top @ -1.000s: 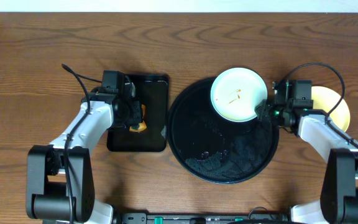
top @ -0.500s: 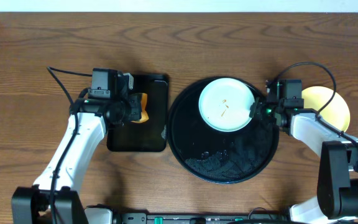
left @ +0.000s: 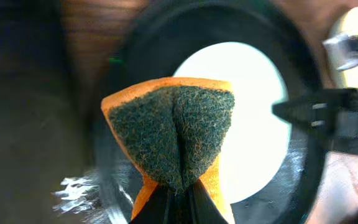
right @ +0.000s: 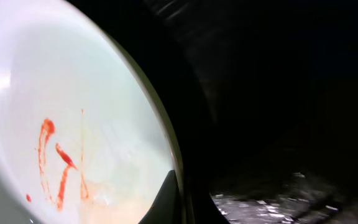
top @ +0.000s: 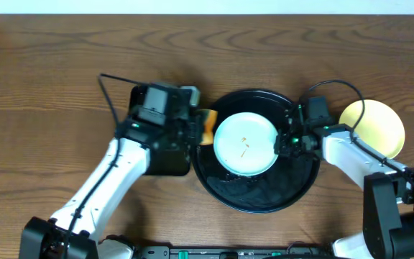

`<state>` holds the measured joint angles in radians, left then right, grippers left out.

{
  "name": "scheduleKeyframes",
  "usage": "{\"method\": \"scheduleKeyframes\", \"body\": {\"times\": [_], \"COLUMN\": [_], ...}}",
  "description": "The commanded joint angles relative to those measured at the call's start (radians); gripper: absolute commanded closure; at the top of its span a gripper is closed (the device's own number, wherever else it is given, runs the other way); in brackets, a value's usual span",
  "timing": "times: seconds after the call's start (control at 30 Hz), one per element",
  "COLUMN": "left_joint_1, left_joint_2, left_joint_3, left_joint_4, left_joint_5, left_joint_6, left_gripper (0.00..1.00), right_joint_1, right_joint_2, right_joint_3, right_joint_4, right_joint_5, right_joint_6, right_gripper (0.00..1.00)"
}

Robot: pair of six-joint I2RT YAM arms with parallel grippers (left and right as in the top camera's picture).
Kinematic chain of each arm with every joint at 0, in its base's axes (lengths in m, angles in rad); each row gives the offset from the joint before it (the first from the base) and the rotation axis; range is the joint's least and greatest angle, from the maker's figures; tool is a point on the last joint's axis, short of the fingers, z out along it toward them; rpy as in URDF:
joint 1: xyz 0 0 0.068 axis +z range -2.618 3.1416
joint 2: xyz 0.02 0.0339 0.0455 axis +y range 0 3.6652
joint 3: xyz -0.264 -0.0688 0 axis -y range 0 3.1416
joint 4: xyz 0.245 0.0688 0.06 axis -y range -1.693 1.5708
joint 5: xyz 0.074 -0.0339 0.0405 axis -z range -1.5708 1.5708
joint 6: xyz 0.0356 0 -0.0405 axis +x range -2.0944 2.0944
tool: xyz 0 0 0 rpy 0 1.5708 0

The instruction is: Clean dirty plates on tray and stack at the side

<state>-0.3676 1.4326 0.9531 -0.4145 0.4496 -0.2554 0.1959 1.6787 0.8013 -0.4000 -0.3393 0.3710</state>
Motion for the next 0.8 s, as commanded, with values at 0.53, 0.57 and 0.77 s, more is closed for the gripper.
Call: {"method": "scheduleKeyframes", "body": {"times": [0.53,0.57,0.77], "left_joint_1": [-0.333,-0.343,-0.369], "left_joint_2": [0.241,0.259,0.360], "left_joint_3": [-0.007,-0.007,-0.007], "left_joint_4": [0.194,0.203,0.209], "left_joint_5": [-0.118,-0.119,-0.153], "left_joint_6": [-0.301,-0.301,-0.295], "left_gripper": [0.92,0.92,0.92], "right_joint_1": [0.112,0.113,0.114], "right_joint_2": [0.019,0.019,0.019], "right_joint_3": [-0.020,-0.020,-0.020], "right_joint_4": [-0.032,-0.032,-0.051], "right_joint_5": [-0.002,-0.002,-0.002], "right_joint_6": [0.033,0.033,0.033], "right_gripper": [0.99,0.99,0.99]}}
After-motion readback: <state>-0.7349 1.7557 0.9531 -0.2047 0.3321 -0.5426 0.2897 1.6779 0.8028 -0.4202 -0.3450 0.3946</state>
